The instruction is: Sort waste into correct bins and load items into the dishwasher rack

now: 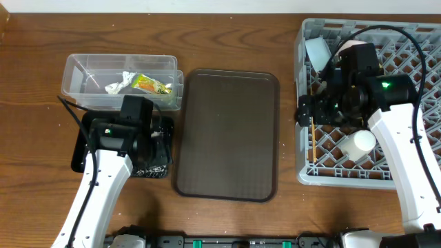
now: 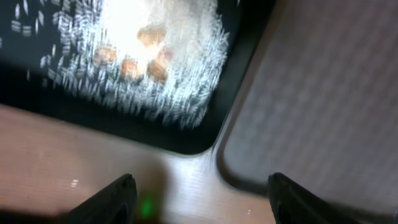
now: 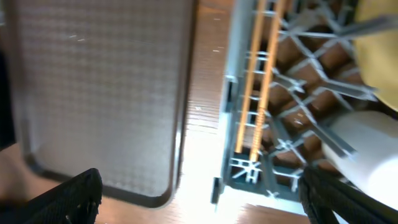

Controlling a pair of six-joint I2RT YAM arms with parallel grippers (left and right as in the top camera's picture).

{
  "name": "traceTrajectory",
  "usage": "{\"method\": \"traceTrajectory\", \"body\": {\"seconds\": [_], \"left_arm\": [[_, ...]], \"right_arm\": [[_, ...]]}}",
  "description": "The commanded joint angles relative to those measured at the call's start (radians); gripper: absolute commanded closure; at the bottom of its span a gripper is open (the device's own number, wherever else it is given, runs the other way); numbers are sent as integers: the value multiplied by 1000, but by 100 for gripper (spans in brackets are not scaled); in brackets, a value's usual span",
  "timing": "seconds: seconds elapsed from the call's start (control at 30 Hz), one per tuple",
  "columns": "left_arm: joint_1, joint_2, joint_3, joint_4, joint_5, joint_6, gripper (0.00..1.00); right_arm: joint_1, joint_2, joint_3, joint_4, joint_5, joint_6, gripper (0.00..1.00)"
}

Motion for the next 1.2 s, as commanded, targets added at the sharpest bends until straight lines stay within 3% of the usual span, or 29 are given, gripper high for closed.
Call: {"method": "traceTrajectory", "body": {"seconds": [0.0, 0.27, 0.6, 0.83, 1.17], "left_arm": [[2, 7, 0, -68, 16, 27, 2], [2, -109, 0, -126, 31, 27, 2], [-18, -621, -6, 10, -21, 64, 1], [-18, -779, -6, 35, -22, 64, 1], [-18, -793, -6, 35, -21, 64, 0]], "right_arm": [[-5, -22, 10, -7, 75, 56, 1], [-2, -154, -105, 21, 71, 107, 1], [42, -719, -590, 409, 182, 126, 1], [42, -941, -690, 314, 188, 126, 1], [41, -968, -692, 93, 187, 126, 1]]}}
